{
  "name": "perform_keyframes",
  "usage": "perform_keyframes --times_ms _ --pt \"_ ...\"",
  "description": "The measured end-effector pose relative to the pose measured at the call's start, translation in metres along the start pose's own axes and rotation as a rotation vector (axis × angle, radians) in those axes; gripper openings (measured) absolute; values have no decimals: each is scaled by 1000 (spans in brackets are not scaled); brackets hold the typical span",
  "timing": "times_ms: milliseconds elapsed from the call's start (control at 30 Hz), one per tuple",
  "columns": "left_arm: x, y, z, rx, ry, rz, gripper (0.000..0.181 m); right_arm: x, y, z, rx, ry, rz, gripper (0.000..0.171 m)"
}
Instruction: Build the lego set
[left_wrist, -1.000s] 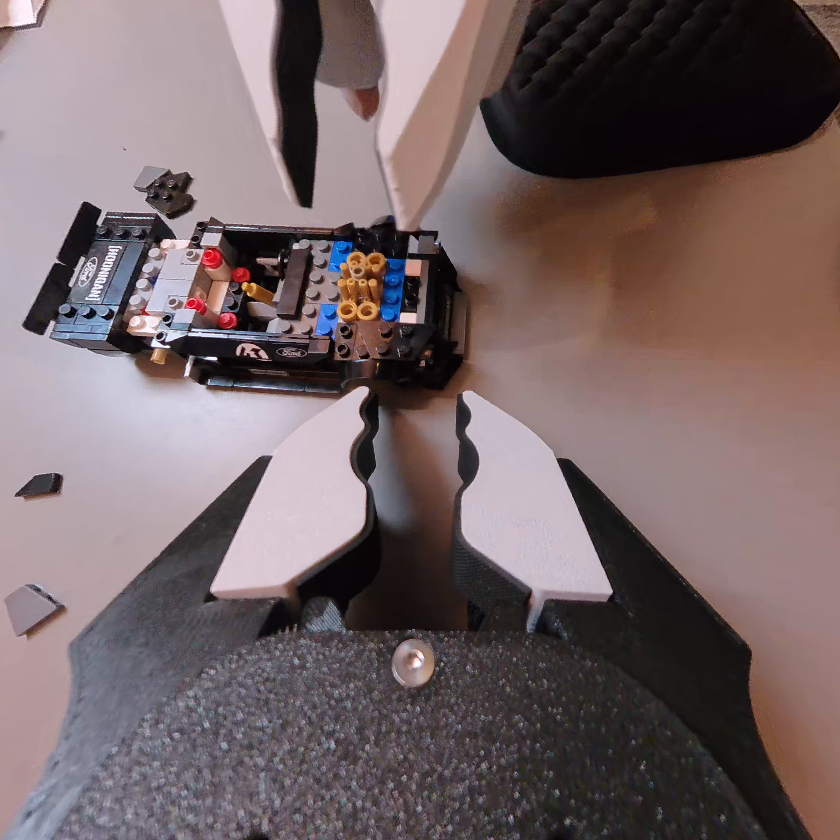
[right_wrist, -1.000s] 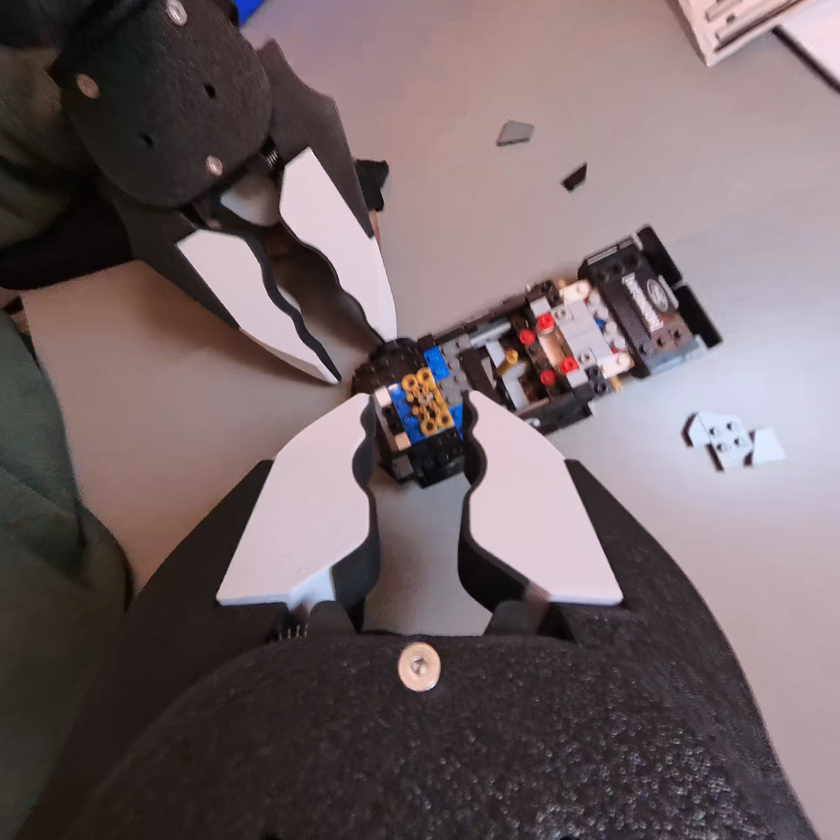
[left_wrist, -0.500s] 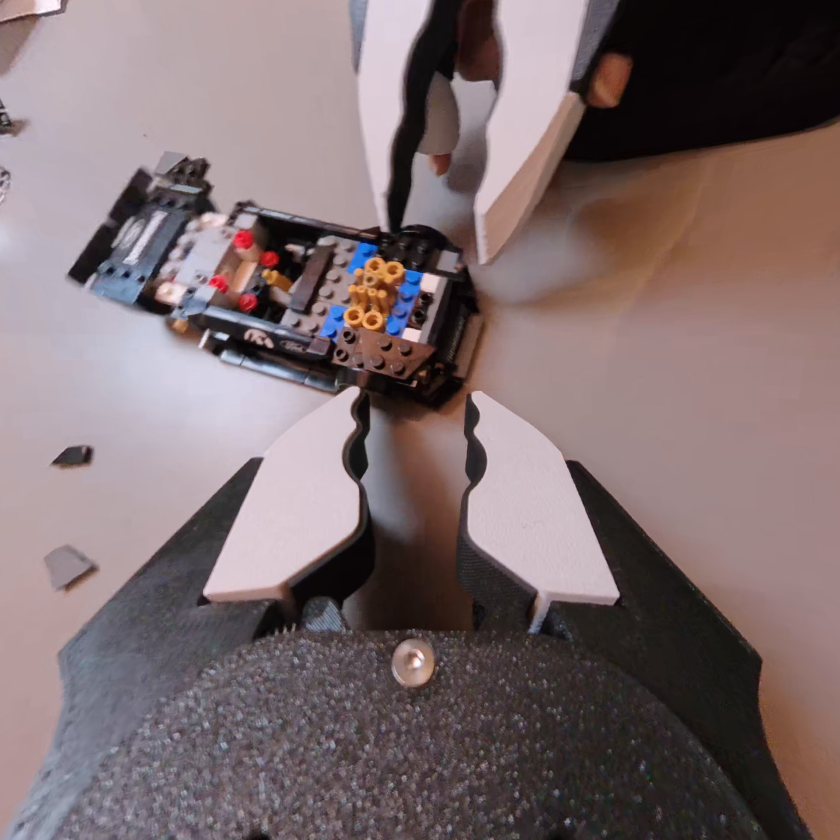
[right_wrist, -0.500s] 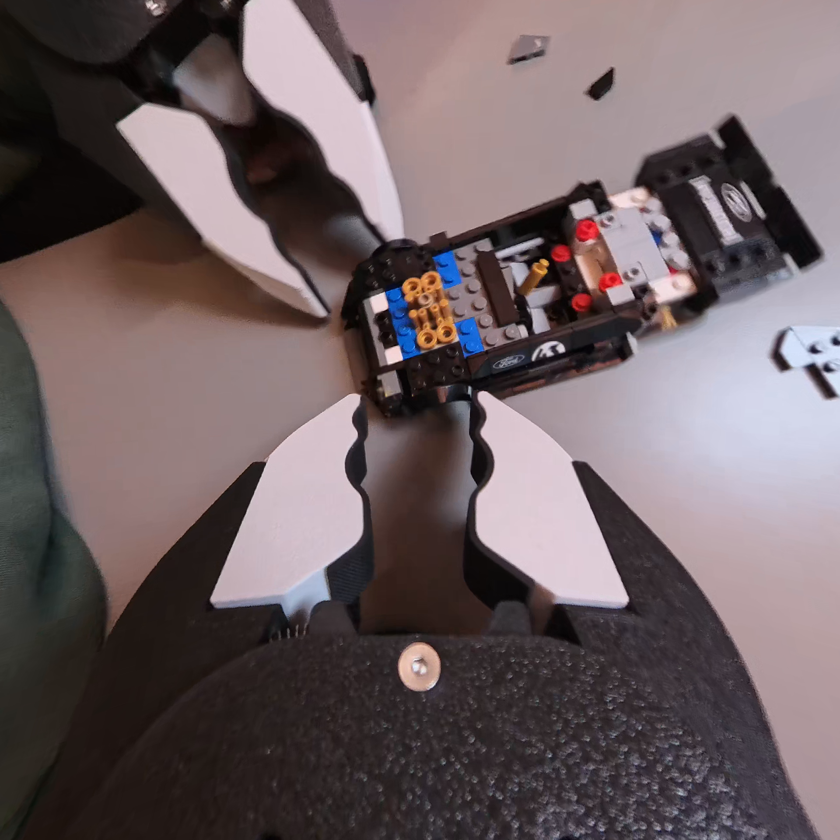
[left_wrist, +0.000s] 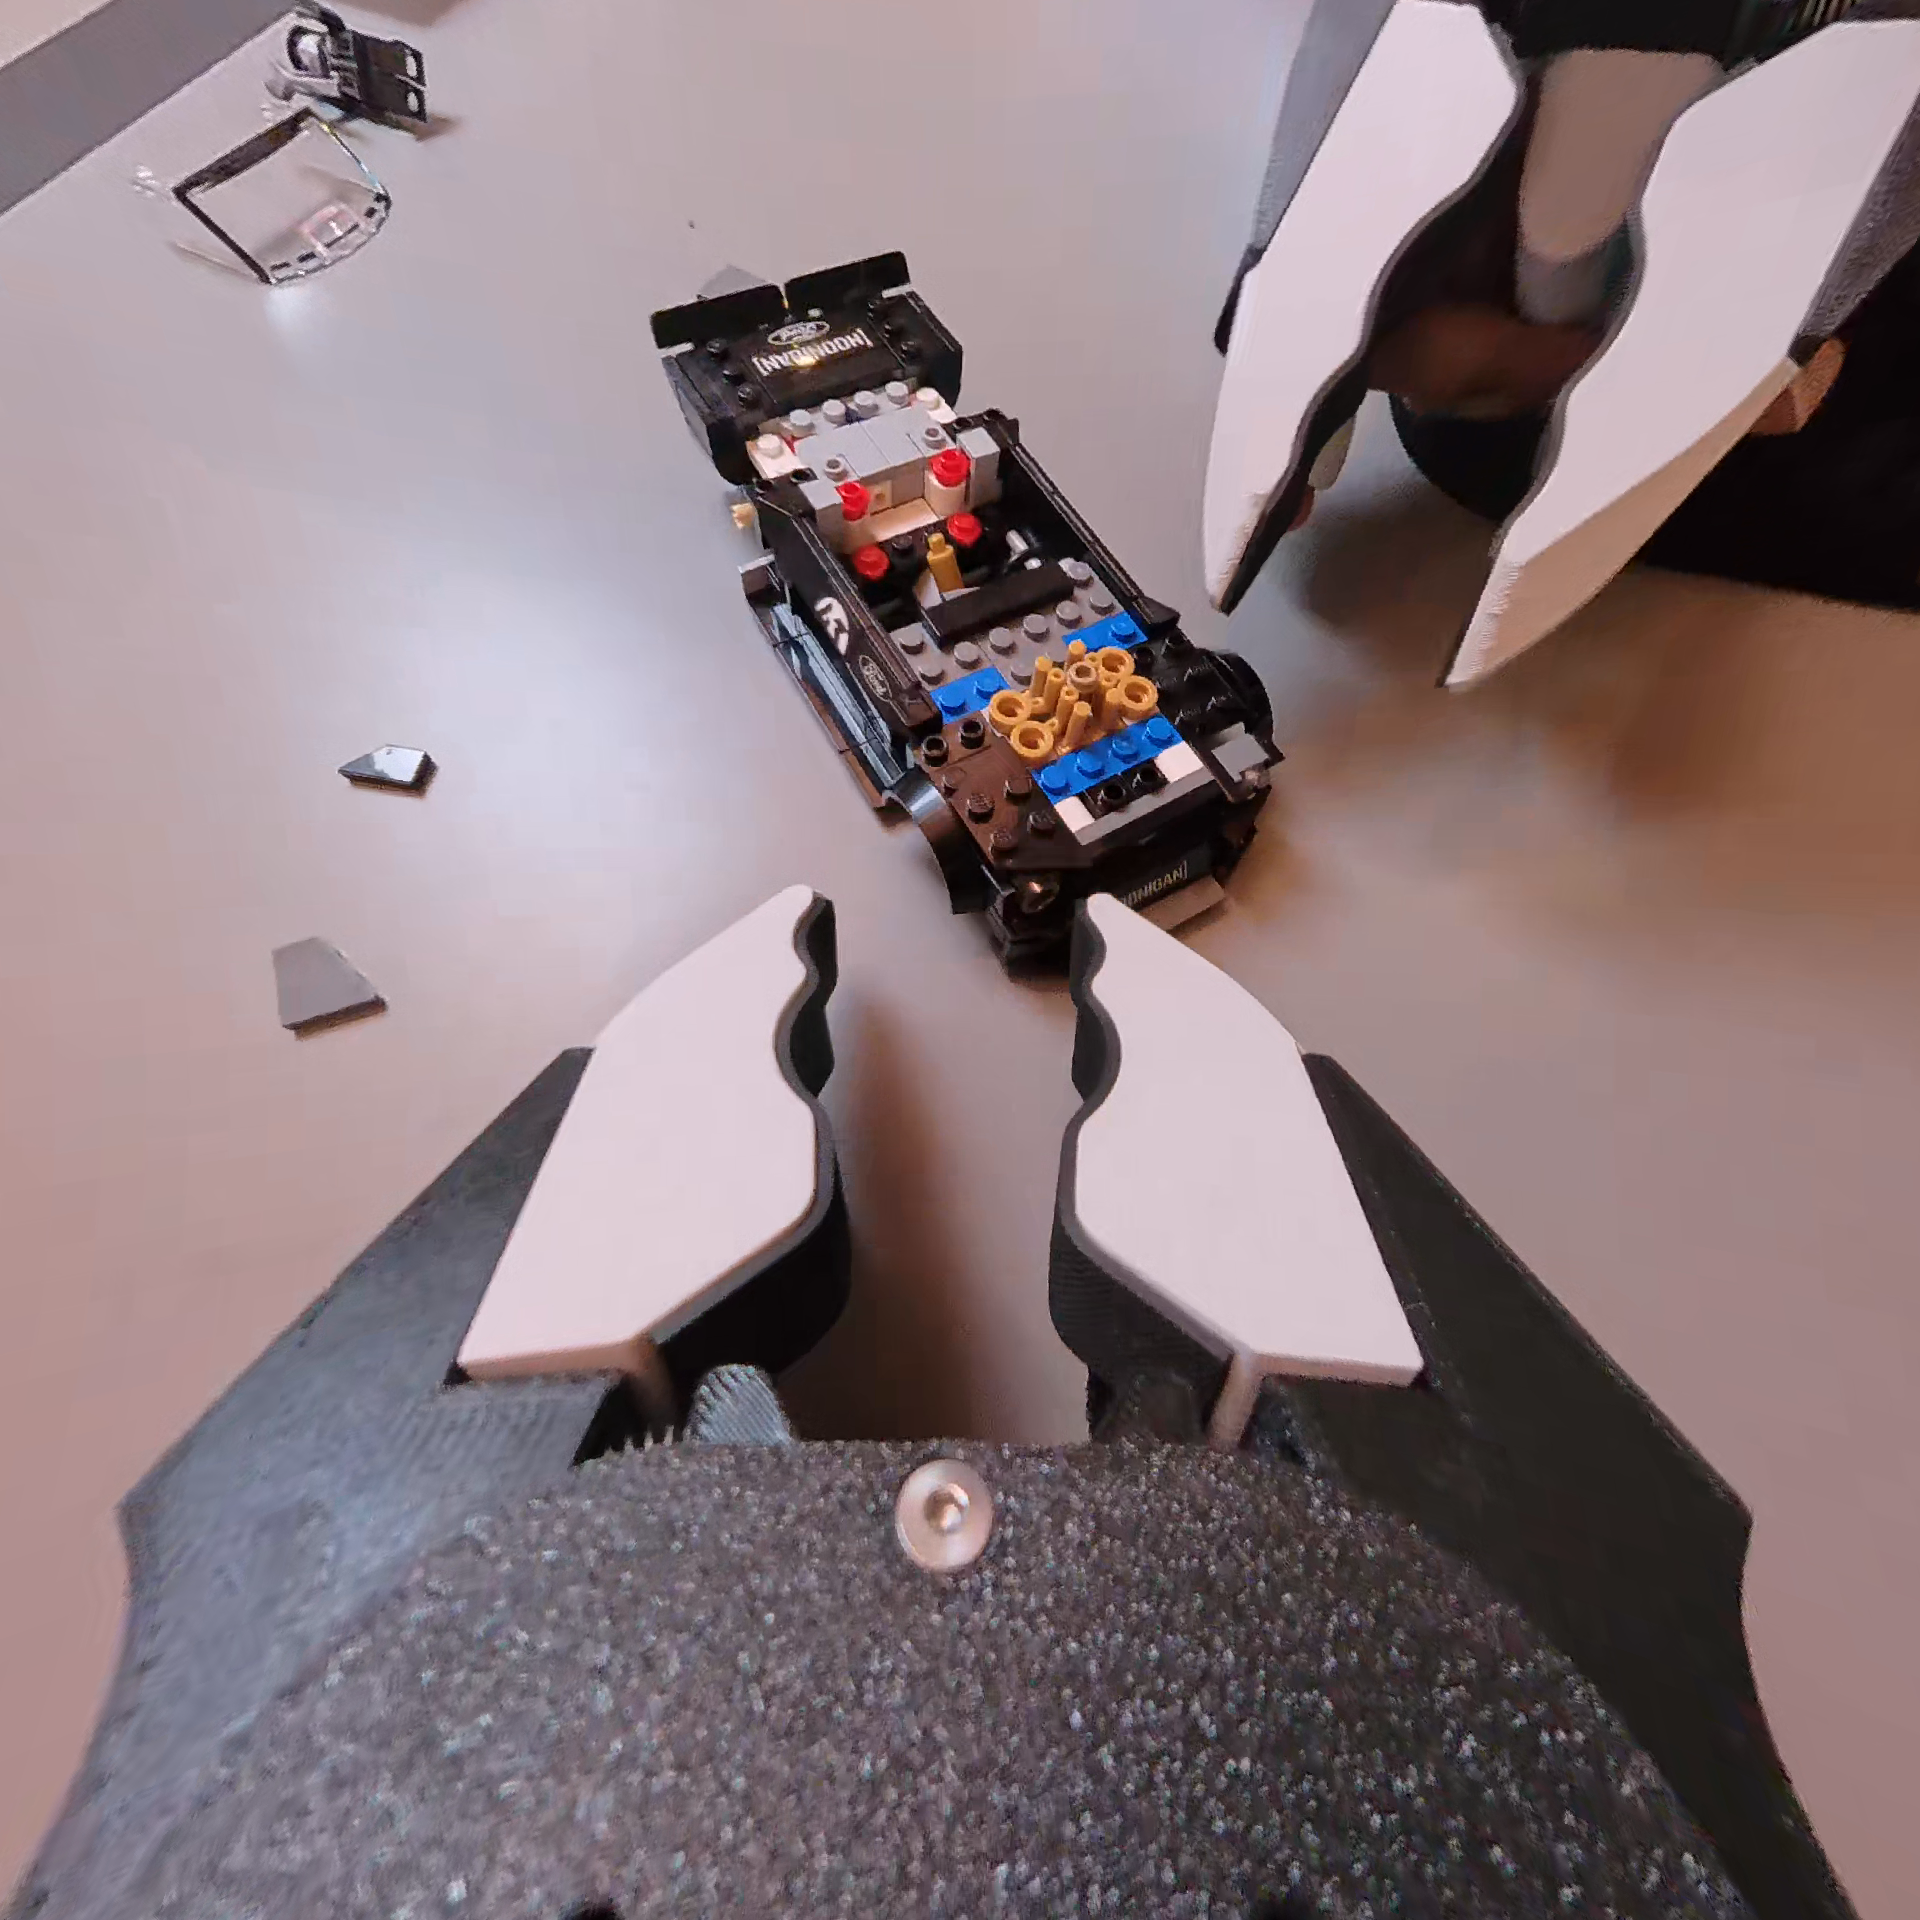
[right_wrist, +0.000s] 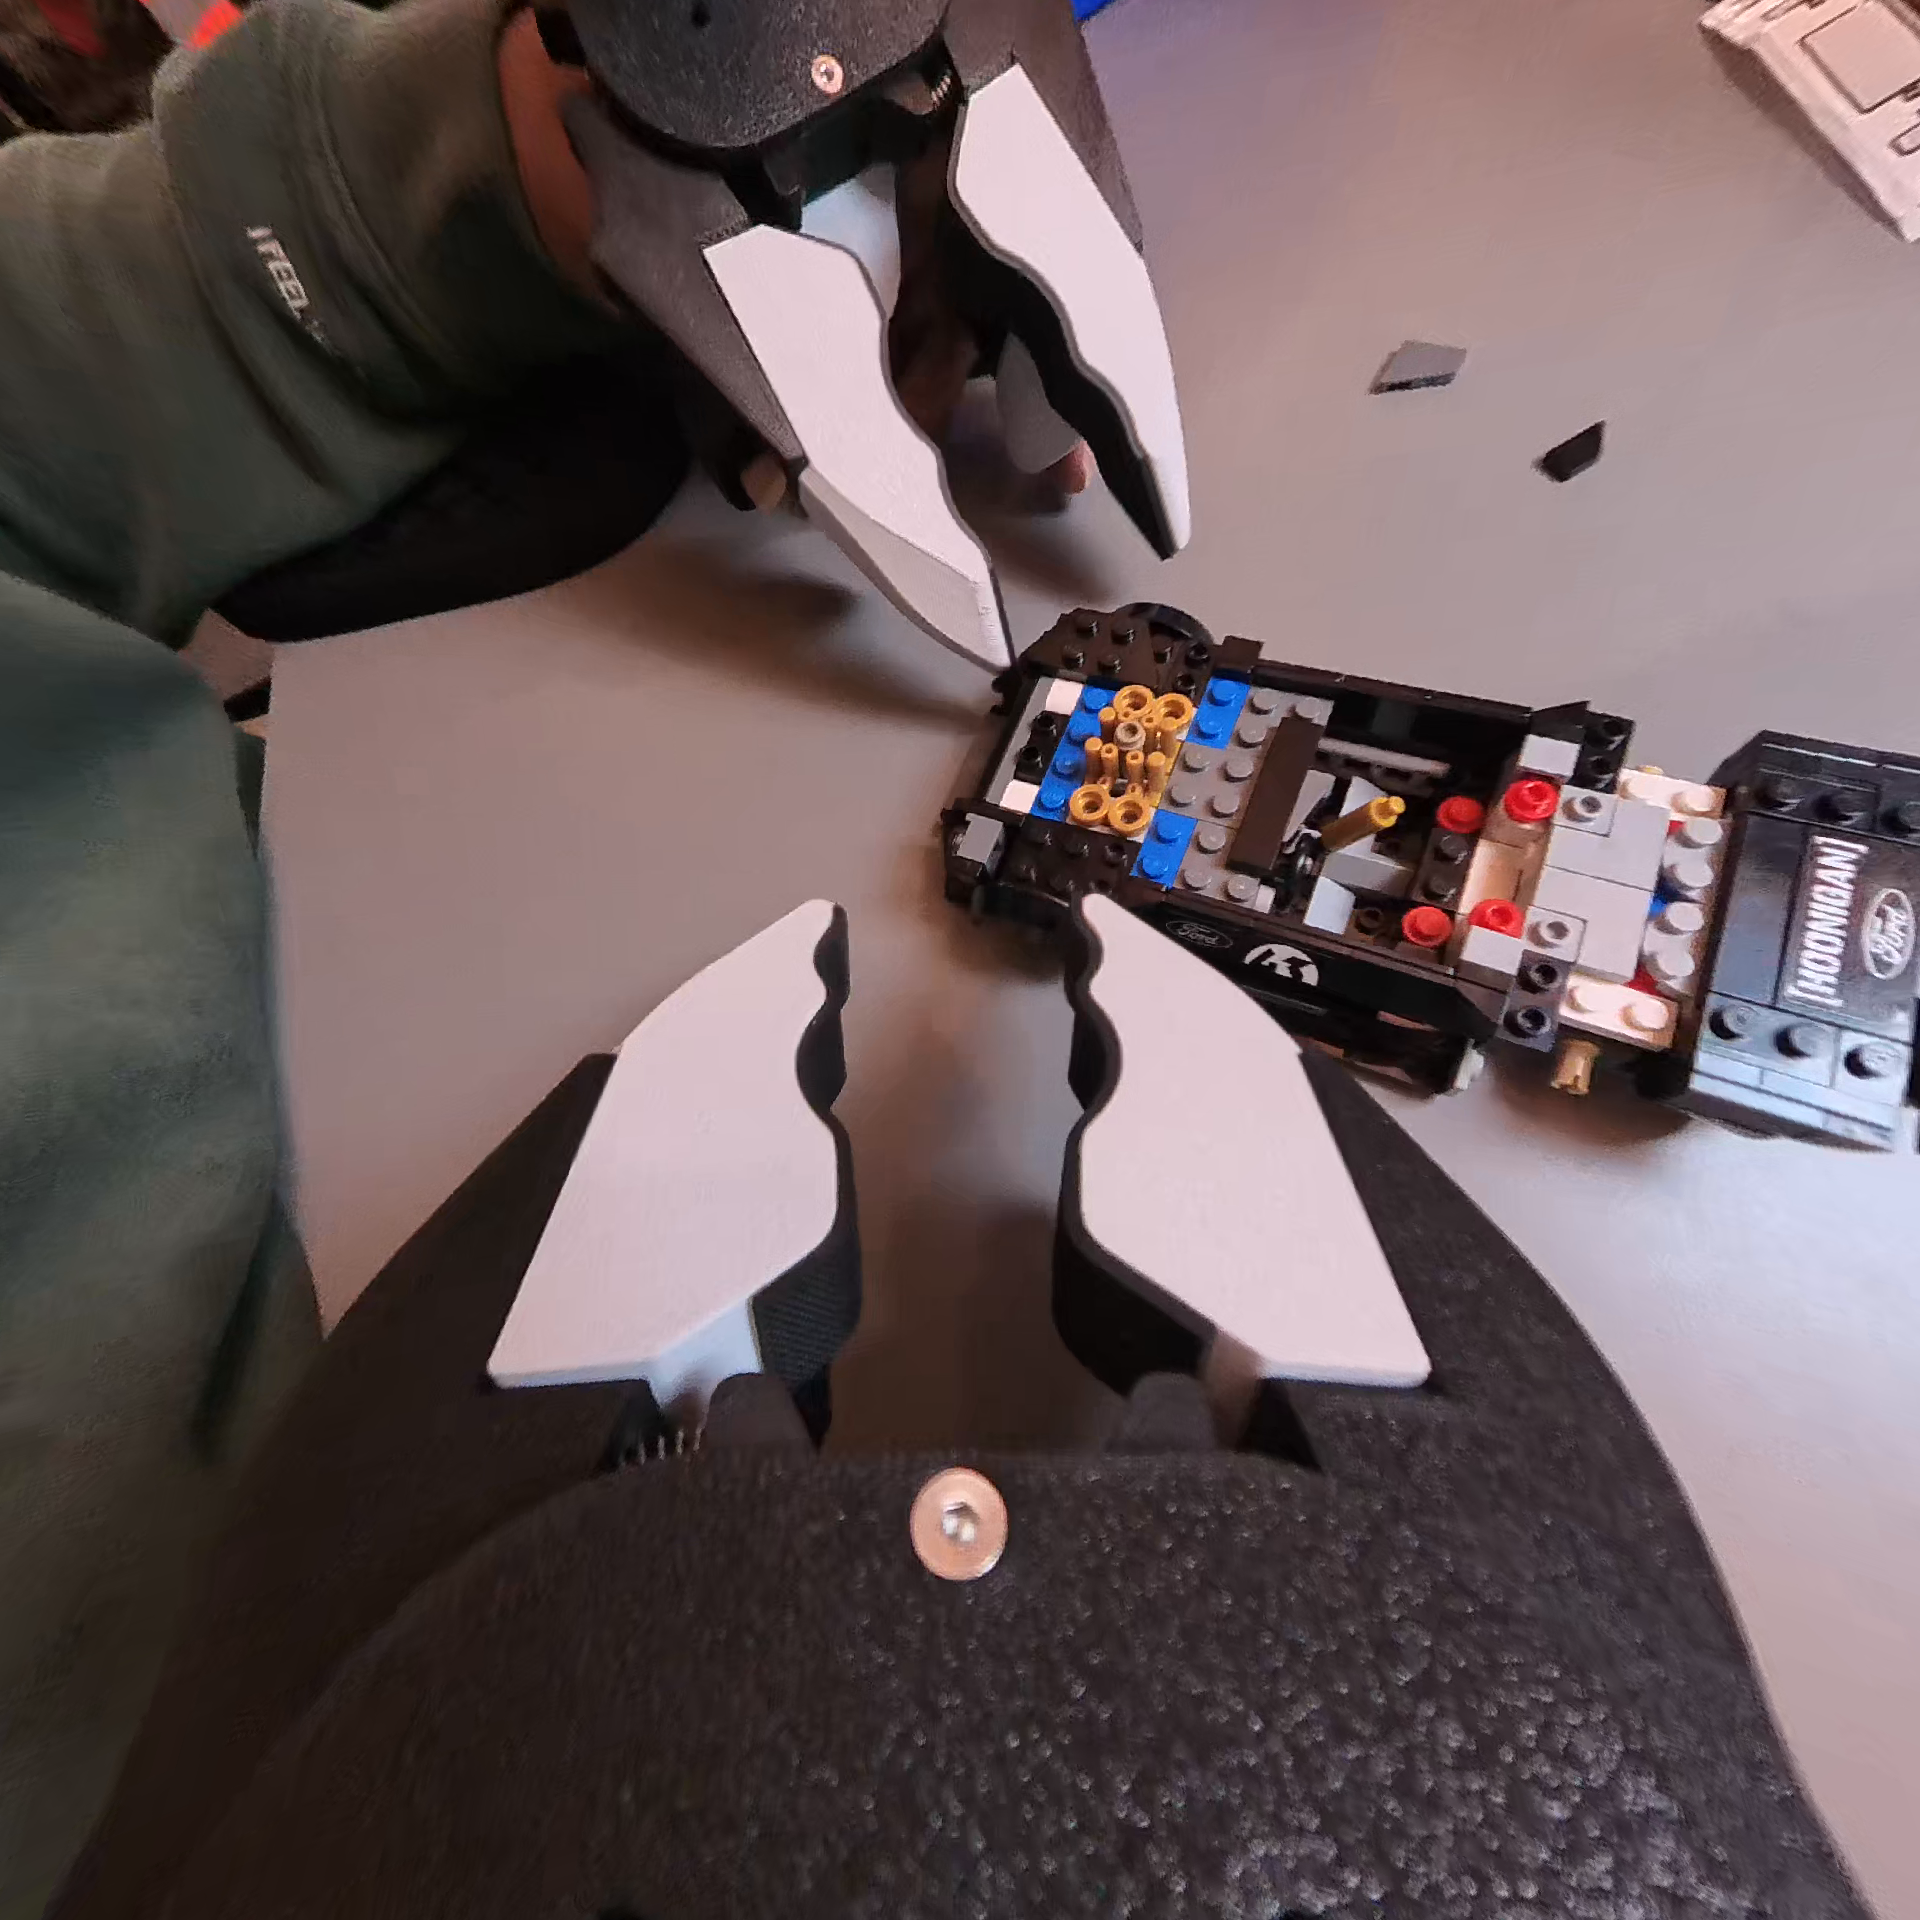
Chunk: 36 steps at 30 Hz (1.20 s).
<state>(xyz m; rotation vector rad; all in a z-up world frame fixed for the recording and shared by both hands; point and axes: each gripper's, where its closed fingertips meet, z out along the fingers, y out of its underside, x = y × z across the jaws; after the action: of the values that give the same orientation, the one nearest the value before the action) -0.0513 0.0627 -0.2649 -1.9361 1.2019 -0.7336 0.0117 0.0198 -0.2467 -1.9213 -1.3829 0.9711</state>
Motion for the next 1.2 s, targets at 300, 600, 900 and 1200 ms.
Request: perform_keyframes --times_ms 300,600,900,1200 --pt "-15 1 -3 8 -59 -28 37 8 -4 -6 48 97 -19 39" --pt "-63 -1 -20 34 -306 -78 31 57 -33 -48 271 310 10 40" --pt "-112 12 -11 -110 -406 -189 23 85 -33 -62 365 375 54 34" --pt "-113 12 -4 -189 -355 -202 25 86 -25 -55 336 351 74 32"
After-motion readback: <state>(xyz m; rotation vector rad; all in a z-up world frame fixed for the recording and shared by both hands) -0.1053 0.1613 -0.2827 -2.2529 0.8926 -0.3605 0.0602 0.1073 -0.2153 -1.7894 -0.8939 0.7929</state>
